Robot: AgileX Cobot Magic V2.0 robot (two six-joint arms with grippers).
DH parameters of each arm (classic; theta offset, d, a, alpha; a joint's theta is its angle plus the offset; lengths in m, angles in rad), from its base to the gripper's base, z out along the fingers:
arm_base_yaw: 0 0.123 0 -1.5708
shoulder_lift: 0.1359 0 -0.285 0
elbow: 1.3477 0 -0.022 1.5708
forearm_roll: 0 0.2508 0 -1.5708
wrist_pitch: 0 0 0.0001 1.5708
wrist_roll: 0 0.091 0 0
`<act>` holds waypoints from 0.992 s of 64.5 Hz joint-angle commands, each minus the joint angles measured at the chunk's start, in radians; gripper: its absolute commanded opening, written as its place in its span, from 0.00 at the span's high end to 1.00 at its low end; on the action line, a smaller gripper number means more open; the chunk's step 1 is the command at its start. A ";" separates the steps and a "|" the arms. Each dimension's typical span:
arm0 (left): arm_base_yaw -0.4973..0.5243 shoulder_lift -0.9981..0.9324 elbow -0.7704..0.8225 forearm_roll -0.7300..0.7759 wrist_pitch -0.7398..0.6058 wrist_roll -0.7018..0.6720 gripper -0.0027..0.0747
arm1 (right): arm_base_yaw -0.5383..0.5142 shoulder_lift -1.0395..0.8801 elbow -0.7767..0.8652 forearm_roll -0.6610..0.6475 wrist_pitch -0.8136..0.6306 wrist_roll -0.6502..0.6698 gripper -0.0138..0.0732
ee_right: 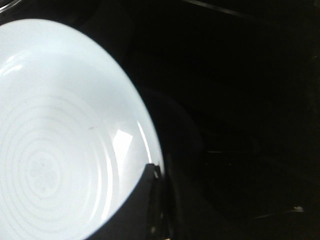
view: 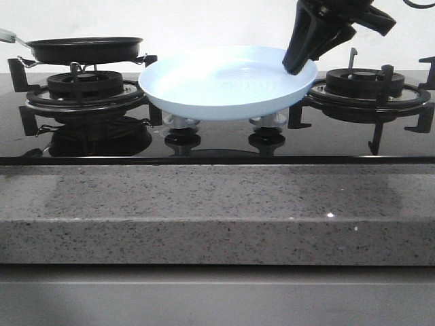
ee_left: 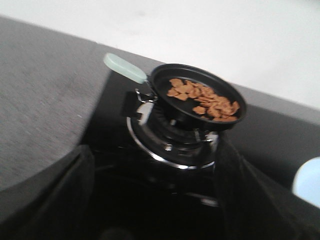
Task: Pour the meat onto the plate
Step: 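Move the left gripper to the pale green pan handle and grasp it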
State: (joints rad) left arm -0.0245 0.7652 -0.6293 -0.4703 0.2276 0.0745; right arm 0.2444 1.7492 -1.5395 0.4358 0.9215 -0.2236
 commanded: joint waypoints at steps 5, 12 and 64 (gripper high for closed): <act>-0.005 0.130 -0.130 -0.121 -0.022 -0.008 0.33 | -0.002 -0.060 -0.025 0.036 -0.039 -0.012 0.91; -0.005 0.257 -0.248 -0.156 0.037 -0.008 0.33 | -0.002 -0.060 -0.025 0.036 -0.039 -0.012 0.91; 0.316 0.835 -0.574 -1.093 0.506 0.499 0.33 | -0.002 -0.060 -0.025 0.036 -0.039 -0.012 0.91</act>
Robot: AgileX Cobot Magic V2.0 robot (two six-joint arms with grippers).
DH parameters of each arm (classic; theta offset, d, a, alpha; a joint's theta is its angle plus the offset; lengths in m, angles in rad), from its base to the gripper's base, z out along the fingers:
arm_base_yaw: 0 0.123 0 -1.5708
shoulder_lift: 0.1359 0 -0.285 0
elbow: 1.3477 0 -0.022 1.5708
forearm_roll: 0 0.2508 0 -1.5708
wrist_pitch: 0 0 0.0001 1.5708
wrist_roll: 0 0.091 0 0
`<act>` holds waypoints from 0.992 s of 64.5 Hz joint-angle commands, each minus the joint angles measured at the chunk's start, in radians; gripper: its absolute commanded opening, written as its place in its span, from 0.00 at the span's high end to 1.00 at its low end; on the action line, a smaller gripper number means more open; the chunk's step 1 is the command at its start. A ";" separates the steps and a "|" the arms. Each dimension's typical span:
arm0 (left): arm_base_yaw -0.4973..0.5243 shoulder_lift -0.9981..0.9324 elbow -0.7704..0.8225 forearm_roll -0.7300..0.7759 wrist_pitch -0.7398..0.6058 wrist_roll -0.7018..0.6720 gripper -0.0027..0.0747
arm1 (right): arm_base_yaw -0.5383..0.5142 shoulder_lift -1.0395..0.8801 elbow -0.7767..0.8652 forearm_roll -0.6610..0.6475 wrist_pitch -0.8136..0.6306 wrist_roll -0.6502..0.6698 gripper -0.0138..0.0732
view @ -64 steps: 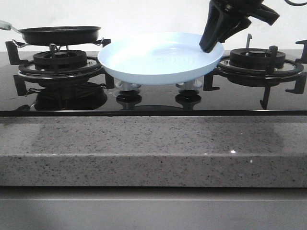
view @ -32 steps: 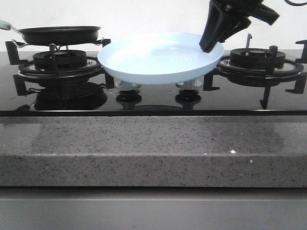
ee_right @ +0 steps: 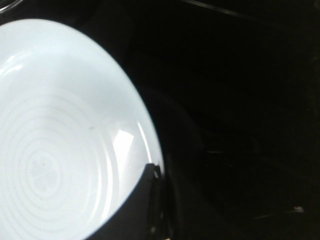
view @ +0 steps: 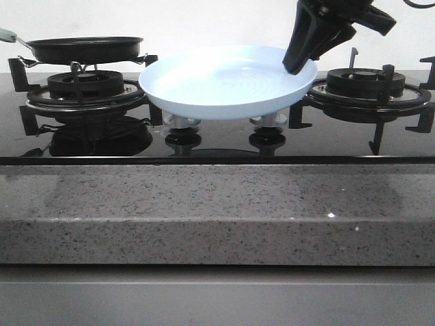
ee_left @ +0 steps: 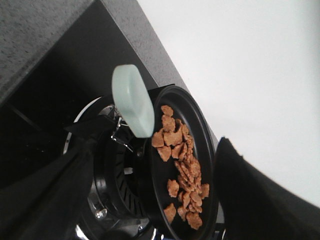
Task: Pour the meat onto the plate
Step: 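Move the left gripper to the pale green pan handle and grasp it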
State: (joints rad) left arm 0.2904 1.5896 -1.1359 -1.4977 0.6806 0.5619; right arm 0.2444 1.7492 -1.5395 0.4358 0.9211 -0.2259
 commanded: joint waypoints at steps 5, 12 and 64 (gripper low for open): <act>0.001 0.063 -0.107 -0.075 0.062 0.011 0.33 | -0.002 -0.060 -0.025 0.036 -0.038 -0.010 0.91; 0.001 0.121 -0.151 -0.104 0.070 0.011 0.33 | -0.002 -0.060 -0.025 0.036 -0.038 -0.010 0.91; 0.001 0.219 -0.240 -0.141 0.158 0.011 0.90 | -0.002 -0.060 -0.025 0.036 -0.038 -0.010 0.91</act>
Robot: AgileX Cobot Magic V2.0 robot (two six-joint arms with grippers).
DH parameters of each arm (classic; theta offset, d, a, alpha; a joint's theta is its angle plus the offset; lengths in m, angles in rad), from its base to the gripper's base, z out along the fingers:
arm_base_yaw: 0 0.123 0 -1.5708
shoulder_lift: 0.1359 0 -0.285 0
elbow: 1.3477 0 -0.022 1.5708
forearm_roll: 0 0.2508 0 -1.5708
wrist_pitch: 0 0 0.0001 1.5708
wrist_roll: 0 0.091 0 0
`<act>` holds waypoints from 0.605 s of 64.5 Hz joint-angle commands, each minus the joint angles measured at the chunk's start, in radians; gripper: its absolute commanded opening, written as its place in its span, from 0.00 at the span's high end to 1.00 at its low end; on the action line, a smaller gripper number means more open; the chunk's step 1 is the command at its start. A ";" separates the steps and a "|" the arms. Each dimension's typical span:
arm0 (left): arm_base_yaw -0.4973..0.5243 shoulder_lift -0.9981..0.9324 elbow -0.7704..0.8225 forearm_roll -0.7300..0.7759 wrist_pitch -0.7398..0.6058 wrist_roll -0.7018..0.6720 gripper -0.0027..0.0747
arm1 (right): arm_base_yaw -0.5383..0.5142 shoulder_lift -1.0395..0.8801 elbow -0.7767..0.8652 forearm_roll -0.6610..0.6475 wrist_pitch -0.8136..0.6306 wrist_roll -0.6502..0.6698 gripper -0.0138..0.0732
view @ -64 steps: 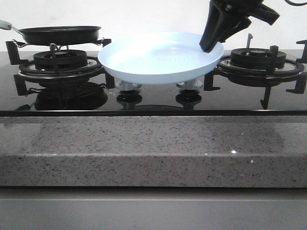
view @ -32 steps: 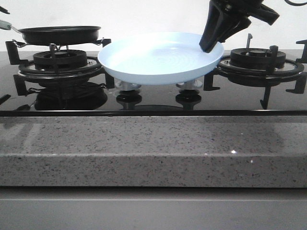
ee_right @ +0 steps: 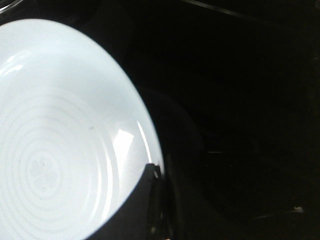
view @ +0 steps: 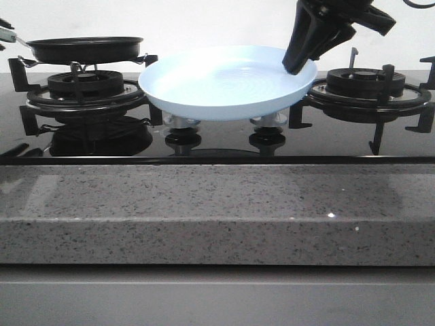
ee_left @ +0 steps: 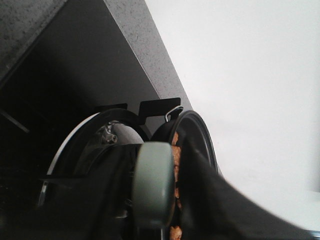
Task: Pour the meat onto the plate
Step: 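Move the left gripper to the pale green pan handle and grasp it, then lift the black pan with the left gripper over the held plate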
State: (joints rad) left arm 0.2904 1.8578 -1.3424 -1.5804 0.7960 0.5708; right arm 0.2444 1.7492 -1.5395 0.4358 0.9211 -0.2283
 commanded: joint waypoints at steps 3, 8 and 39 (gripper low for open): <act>0.001 -0.049 -0.033 -0.060 0.049 0.001 0.95 | -0.002 -0.060 -0.025 0.036 -0.038 -0.007 0.91; 0.001 -0.049 -0.033 -0.077 0.073 0.001 0.99 | -0.002 -0.060 -0.025 0.036 -0.038 -0.007 0.91; -0.005 -0.209 -0.035 -0.137 0.153 0.039 0.99 | -0.002 -0.060 -0.025 0.036 -0.038 -0.007 0.91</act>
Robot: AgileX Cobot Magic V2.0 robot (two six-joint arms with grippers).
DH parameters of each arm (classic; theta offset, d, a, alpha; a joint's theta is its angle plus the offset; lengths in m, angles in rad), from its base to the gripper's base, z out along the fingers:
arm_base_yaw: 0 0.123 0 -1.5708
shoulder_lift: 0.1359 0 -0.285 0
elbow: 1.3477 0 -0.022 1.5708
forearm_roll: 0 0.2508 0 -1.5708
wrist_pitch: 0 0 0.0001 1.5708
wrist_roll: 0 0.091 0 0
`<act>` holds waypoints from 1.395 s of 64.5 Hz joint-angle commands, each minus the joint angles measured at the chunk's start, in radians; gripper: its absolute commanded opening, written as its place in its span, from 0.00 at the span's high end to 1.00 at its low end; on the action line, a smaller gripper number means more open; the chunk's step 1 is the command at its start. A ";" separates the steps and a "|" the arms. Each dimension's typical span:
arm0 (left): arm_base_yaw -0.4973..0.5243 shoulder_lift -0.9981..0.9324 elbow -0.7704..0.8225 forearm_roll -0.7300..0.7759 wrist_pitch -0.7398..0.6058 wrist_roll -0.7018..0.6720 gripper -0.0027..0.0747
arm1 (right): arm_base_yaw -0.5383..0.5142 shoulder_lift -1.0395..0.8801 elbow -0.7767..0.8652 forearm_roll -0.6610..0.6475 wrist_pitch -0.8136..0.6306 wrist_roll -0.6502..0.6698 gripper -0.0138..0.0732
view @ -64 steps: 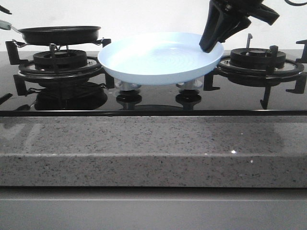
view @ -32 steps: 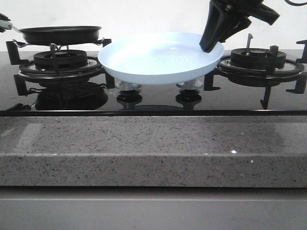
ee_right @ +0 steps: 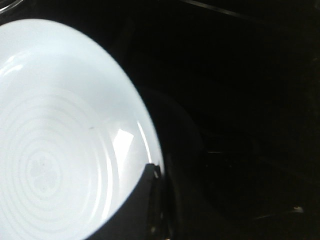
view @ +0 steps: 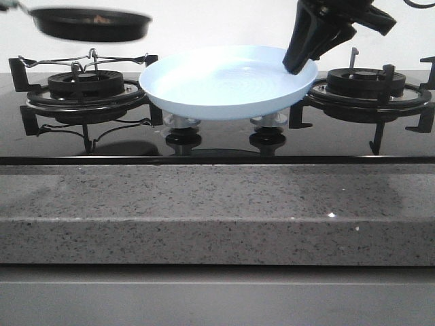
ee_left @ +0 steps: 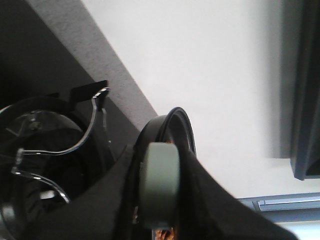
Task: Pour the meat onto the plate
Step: 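Lift the black pan with the left gripper over the held plate, then tilt the pan with the left gripper, sliding meat onto the plate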
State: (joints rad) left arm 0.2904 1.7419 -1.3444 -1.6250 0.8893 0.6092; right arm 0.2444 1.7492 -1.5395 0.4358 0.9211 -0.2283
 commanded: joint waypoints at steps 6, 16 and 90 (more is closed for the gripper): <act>-0.021 -0.131 -0.033 -0.054 0.067 0.002 0.99 | -0.002 -0.060 -0.025 0.036 -0.038 -0.007 0.91; -0.100 -0.188 -0.033 0.018 0.050 0.009 0.99 | -0.002 -0.060 -0.025 0.036 -0.038 -0.007 0.91; -0.821 -0.412 -0.187 1.176 -0.490 -0.075 0.99 | -0.003 -0.060 -0.025 0.037 -0.038 -0.007 0.91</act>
State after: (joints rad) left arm -0.5066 1.3734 -1.4798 -0.5289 0.5022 0.5772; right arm 0.2444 1.7492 -1.5389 0.4358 0.9194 -0.2283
